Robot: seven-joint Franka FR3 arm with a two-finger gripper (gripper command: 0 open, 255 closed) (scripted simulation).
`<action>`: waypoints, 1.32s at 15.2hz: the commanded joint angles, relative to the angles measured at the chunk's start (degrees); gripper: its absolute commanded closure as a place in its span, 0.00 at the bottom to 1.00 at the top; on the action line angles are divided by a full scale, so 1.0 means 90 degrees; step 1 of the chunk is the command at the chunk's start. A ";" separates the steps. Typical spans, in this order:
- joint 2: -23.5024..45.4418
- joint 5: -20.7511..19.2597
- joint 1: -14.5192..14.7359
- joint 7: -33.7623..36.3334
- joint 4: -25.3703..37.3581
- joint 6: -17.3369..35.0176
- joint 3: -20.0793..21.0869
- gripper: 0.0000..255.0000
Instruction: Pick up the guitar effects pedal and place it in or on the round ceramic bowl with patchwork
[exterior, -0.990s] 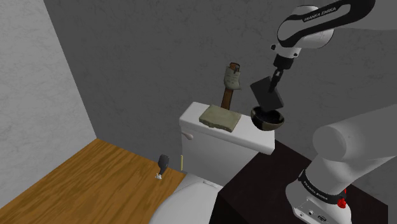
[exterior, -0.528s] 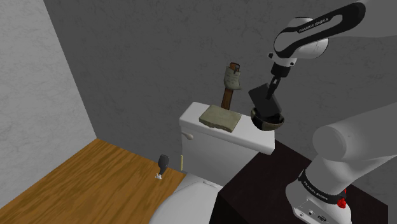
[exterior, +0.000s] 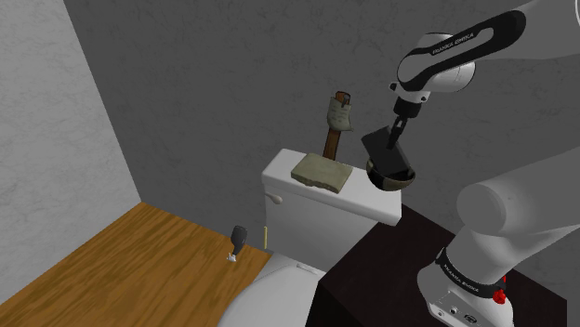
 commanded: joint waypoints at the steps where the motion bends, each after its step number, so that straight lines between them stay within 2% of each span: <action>1: 0.0001 0.0000 0.0000 0.0001 0.0002 0.0003 0.0000 1.00; 2: 0.0001 0.0000 0.0000 0.0001 0.0002 0.0003 0.0000 1.00; 3: 0.0000 0.0000 0.0000 0.0001 0.0002 0.0003 0.0000 0.00; 8: 0.0000 0.0000 0.0000 0.0001 0.0001 0.0003 0.0000 0.00; 12: -0.0371 -0.0020 -0.0010 0.0004 0.0549 -0.0916 -0.0027 0.00; 20: -0.0371 -0.0020 -0.0010 0.0004 0.0549 -0.0916 -0.0027 0.00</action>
